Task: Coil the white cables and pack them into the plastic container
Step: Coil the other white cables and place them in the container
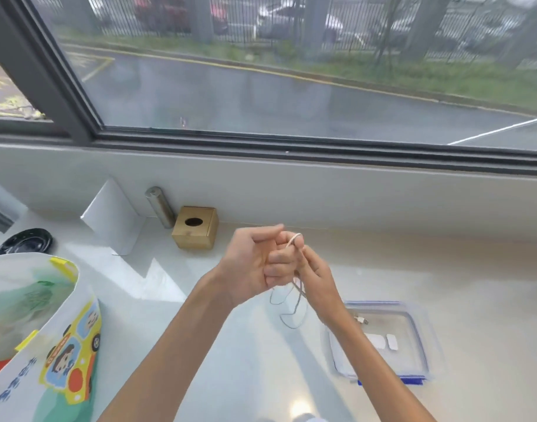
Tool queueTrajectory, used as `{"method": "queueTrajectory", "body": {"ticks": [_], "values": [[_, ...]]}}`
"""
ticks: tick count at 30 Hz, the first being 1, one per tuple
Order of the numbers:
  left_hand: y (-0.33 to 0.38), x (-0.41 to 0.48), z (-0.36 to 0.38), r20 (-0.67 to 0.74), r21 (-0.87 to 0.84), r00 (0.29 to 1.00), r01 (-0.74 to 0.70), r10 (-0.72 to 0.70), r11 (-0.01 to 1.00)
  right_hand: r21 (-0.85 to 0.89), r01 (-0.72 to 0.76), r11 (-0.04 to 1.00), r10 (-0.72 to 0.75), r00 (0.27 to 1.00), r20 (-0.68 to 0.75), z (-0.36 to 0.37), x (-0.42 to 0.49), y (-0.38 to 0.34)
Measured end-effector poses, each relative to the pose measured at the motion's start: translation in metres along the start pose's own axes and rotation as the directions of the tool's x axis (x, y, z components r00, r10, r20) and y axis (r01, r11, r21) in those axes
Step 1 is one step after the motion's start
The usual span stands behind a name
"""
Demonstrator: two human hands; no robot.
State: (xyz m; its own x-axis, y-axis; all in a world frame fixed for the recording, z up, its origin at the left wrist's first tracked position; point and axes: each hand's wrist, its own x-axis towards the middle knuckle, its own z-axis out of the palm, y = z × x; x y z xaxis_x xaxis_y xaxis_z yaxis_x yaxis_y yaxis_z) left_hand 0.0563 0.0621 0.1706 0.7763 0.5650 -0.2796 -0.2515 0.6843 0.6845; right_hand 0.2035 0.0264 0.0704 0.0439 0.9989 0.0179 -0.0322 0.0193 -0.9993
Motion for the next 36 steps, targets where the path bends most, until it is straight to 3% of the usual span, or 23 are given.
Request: {"method": "queueTrajectory", "body": {"ticks": [3, 6, 8, 12, 15, 18, 20, 22, 24, 27, 29, 30, 32, 34, 36], "values": [[0.014, 0.006, 0.024, 0.072, -0.157, 0.989, -0.119, 0.131, 0.980, -0.083, -0.006, 0.997, 0.008, 1.000, 0.025, 0.003, -0.009, -0.002], [0.022, 0.013, 0.037, 0.011, -0.200, 0.960, -0.273, 0.281, 0.941, -0.289, -0.004, 0.957, 0.035, 0.994, 0.102, -0.002, -0.023, -0.005], [0.026, 0.019, 0.042, -0.078, -0.118, 0.931, -0.365, 0.358, 0.924, -0.406, 0.039, 0.913, 0.033, 0.985, 0.170, -0.008, -0.035, -0.012], [0.029, 0.026, 0.041, -0.197, 0.095, 0.887, -0.406, 0.417, 0.909, -0.619, 0.305, 0.723, -0.126, 0.940, 0.317, -0.021, -0.054, -0.059], [0.025, 0.026, 0.040, -0.187, 0.172, 0.885, -0.398, 0.426, 0.901, -0.691, 0.413, 0.594, -0.232, 0.910, 0.344, -0.034, -0.053, -0.105], [0.021, 0.022, 0.046, -0.141, 0.300, 0.883, -0.393, 0.447, 0.869, -0.735, 0.495, 0.463, -0.212, 0.868, 0.450, -0.038, -0.049, -0.133], [0.013, 0.017, 0.054, -0.083, 0.517, 0.881, -0.362, 0.467, 0.776, -0.773, 0.534, 0.343, -0.286, 0.843, 0.456, -0.043, -0.045, -0.147], [0.000, 0.013, 0.057, 0.015, 0.736, 0.870, -0.343, 0.492, 0.584, -0.791, 0.562, 0.242, -0.444, 0.789, 0.425, -0.057, -0.034, -0.162], [-0.013, 0.006, 0.057, 0.111, 0.814, 0.870, -0.357, 0.481, 0.458, -0.787, 0.592, 0.172, -0.555, 0.718, 0.419, -0.071, -0.020, -0.176], [-0.024, 0.001, 0.055, 0.104, 0.801, 0.887, -0.343, 0.450, 0.491, -0.749, 0.654, 0.108, -0.662, 0.609, 0.437, -0.077, 0.000, -0.182], [-0.027, 0.000, 0.064, 0.063, 0.771, 0.897, -0.322, 0.437, 0.550, -0.720, 0.676, 0.158, -0.717, 0.580, 0.387, -0.075, 0.011, -0.180], [-0.026, 0.000, 0.069, 0.030, 0.719, 0.908, -0.310, 0.417, 0.623, -0.701, 0.674, 0.232, -0.727, 0.599, 0.335, -0.073, 0.016, -0.176], [-0.017, -0.004, 0.075, 0.047, 0.555, 0.934, -0.320, 0.355, 0.768, -0.604, 0.622, 0.499, -0.669, 0.719, 0.189, -0.065, 0.024, -0.166], [-0.009, -0.012, 0.080, 0.161, 0.406, 0.940, -0.341, 0.301, 0.848, -0.419, 0.478, 0.772, -0.489, 0.868, 0.089, -0.055, 0.025, -0.147], [0.001, -0.023, 0.084, 0.272, 0.257, 0.920, -0.352, 0.283, 0.900, -0.310, 0.266, 0.913, -0.247, 0.964, 0.099, -0.042, 0.019, -0.123]]}}
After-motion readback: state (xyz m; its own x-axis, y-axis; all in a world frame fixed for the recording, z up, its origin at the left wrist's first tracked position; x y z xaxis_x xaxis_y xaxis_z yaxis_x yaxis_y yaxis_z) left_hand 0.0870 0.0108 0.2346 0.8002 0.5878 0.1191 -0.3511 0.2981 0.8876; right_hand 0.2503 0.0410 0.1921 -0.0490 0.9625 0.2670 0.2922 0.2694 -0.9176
